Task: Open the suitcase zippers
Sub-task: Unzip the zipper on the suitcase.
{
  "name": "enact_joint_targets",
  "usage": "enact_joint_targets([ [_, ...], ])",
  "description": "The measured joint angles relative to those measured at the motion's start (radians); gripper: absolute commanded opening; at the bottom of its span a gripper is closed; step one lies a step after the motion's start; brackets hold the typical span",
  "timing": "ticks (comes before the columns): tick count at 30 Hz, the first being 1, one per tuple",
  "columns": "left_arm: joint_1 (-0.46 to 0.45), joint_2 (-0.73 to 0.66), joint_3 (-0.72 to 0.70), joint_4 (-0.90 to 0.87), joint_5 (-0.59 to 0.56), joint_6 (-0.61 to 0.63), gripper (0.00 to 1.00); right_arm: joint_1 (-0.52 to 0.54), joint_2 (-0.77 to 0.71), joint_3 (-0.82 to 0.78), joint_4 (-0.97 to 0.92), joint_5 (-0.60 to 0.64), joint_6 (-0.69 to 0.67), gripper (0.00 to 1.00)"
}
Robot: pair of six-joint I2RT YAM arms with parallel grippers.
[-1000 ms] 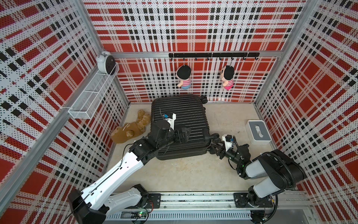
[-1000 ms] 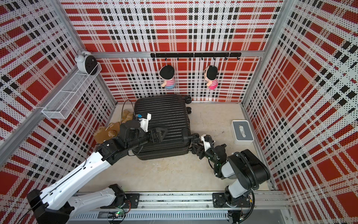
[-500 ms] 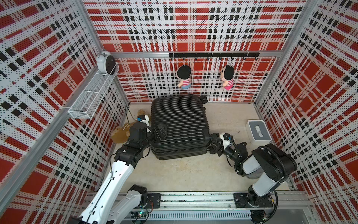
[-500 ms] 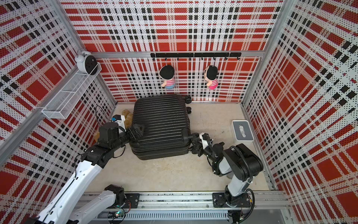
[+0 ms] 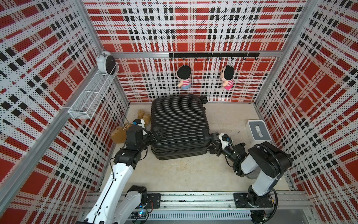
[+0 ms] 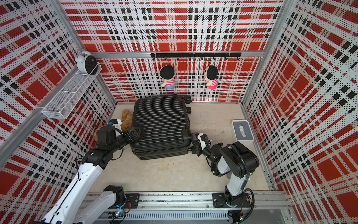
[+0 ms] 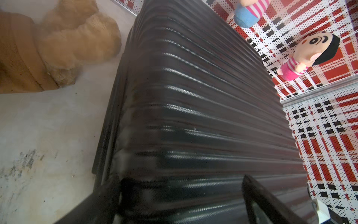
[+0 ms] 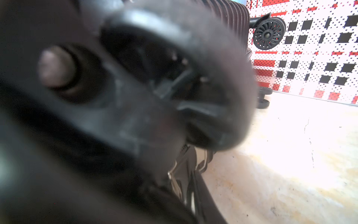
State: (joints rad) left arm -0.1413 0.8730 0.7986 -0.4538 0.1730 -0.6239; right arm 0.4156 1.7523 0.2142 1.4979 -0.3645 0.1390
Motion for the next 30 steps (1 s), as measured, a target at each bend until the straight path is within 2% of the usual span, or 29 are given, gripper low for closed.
enact_joint_targets([
  [4,0.002,0.000,-0.014,0.010,0.002,-0.001,0.98,0.012,0.000,0.000,0.005,0.003,-0.014,0.00],
  [13,0.006,0.002,-0.039,0.028,0.003,-0.002,0.99,0.051,-0.072,-0.040,-0.038,0.058,-0.049,0.00],
  [18,0.011,0.001,-0.068,0.051,0.003,-0.007,0.98,0.104,-0.217,-0.079,-0.179,0.119,-0.080,0.00],
  [30,0.016,-0.008,-0.110,0.108,0.010,-0.042,0.99,0.192,-0.527,-0.084,-0.576,0.150,-0.132,0.00],
])
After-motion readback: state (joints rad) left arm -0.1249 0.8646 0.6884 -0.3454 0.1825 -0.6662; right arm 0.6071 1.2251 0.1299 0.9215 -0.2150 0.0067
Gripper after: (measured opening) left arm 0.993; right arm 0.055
